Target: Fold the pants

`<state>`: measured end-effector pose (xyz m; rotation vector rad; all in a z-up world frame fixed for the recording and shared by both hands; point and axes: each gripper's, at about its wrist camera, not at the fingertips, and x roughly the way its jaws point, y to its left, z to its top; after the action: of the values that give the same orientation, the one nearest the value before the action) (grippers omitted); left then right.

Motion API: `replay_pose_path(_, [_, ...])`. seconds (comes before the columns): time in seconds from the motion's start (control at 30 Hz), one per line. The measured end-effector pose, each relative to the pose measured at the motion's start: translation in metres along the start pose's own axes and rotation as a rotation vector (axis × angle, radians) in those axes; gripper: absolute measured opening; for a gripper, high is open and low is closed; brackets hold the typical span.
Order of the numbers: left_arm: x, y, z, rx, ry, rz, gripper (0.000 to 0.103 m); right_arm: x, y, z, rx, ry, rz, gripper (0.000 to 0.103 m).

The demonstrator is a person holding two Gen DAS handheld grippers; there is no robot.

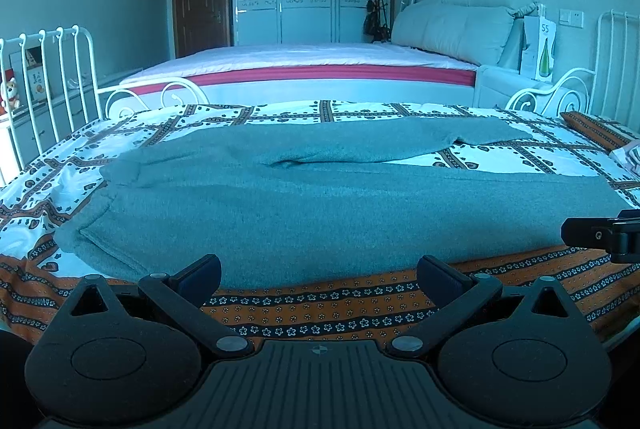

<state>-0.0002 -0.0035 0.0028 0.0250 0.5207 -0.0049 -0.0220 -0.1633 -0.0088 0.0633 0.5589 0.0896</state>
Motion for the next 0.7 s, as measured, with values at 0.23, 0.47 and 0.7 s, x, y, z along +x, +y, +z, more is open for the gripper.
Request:
replay_pose_path(0.23, [0.0005,-0.0006,-0.0001,0.002,-0.002,0.0,0.103,0.0,0.0002,0.0,0.001,0.002,0.001,0.095])
replay_pose_path(0.47, [0.0001,-0.0011,-0.0004,0.003,-0.004,0.0,0.103,0.0002,-0.0008,0.0003,0.003,0.001,0.0,0.095])
replay_pose_path(0.7, [0.0002,-0.0013,-0.0008,0.005,-0.004,0.0,0.103,0.0007,-0.0007,0.0003,0.004,0.004,0.001,0.095])
